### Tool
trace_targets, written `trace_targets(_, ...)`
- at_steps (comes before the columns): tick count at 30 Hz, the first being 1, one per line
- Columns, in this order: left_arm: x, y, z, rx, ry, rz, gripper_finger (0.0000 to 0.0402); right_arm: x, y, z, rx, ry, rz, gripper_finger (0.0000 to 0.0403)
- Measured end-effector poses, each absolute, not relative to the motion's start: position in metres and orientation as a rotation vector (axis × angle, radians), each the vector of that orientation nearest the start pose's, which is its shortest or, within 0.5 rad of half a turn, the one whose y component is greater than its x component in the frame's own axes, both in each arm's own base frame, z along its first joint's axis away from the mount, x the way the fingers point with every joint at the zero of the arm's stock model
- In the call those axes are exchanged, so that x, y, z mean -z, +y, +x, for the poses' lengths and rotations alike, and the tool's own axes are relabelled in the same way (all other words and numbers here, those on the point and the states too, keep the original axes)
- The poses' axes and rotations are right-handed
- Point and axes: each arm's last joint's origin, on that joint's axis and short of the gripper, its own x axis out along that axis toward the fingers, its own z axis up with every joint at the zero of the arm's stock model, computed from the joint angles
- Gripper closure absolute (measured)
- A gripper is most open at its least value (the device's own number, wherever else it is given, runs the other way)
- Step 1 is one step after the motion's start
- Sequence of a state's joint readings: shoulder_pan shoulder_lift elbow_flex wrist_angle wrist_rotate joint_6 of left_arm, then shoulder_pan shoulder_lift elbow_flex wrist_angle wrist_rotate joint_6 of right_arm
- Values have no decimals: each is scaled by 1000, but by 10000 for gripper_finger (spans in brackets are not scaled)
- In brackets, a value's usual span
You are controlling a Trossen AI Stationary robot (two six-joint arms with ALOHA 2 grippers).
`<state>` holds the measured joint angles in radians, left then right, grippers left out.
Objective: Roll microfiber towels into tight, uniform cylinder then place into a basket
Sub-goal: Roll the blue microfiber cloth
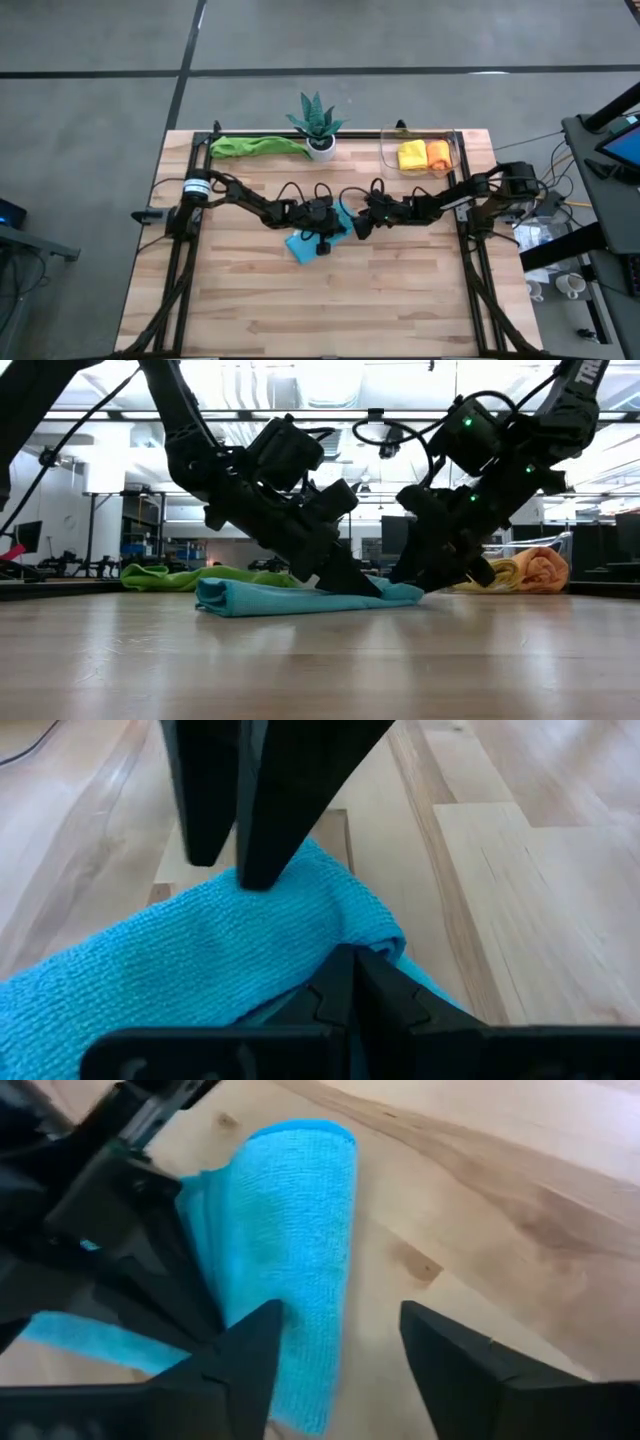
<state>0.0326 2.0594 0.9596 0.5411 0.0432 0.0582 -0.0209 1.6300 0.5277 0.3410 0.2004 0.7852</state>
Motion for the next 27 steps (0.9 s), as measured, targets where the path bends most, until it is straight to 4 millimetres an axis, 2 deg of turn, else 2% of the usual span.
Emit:
trace_targets(6,-94,11,390,27,557,35,402,-109,-14,273,469,622,710,149)
trace_targets(12,-94,11,390,28,561,34,402,-114,-11,278,398,580,758,140)
trace_targets(17,-94,11,390,27,562,32,402,-110,-11,278,412,588,792,165)
trace_targets(22,-93,11,390,27,561,32,402,-99,-11,280,424,605,812,207)
trace_targets(27,-93,11,390,28,562,32,402,-102,-10,283,412,599,797,262)
